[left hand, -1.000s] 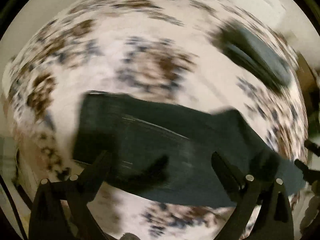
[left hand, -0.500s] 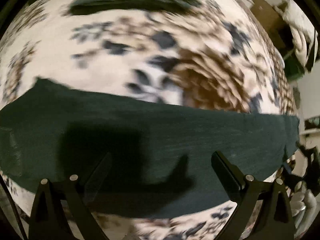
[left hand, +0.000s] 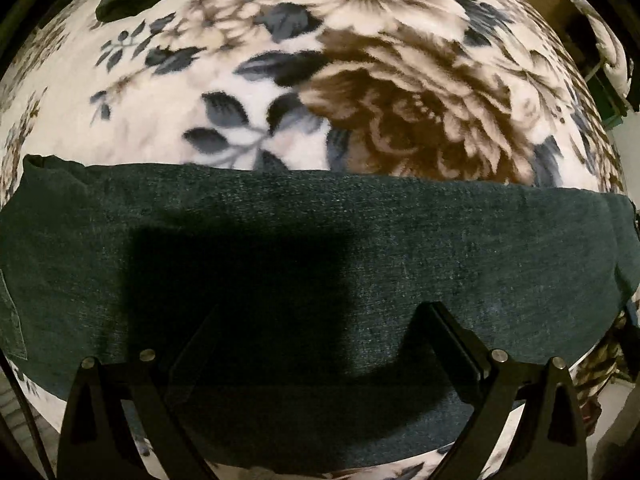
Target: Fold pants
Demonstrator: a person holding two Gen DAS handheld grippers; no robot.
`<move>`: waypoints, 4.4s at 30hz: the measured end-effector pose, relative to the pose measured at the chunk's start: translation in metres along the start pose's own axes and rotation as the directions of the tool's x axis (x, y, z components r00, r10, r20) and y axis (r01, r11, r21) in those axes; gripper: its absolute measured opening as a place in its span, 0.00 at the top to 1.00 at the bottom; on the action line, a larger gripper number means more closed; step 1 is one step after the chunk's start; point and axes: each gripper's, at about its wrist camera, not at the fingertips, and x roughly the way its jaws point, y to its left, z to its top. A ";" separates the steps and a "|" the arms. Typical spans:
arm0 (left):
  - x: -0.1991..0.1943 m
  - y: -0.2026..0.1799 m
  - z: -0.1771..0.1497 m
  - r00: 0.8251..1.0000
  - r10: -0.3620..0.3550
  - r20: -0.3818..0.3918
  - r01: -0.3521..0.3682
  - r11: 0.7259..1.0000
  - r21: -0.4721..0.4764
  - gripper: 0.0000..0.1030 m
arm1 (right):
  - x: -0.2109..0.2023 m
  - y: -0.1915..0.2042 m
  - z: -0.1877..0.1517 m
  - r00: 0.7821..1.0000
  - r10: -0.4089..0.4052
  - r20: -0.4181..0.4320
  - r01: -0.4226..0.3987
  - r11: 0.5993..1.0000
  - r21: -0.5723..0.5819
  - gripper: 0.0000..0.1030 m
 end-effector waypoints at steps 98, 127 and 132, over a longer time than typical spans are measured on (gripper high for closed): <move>-0.046 0.444 -0.189 0.871 -0.059 0.488 0.482 0.300 -0.823 0.01 | 0.186 0.236 -0.330 0.763 -0.564 -0.316 0.183 0.657 -0.731 0.13; -0.070 0.448 -0.172 0.794 0.095 0.600 0.545 0.326 -0.773 0.67 | 0.228 0.217 -0.361 0.722 -0.578 -0.381 0.158 0.674 -0.722 0.13; -0.069 0.452 -0.174 0.813 0.102 0.574 0.515 0.334 -0.789 0.67 | 0.231 0.217 -0.360 0.722 -0.571 -0.391 0.163 0.689 -0.706 0.13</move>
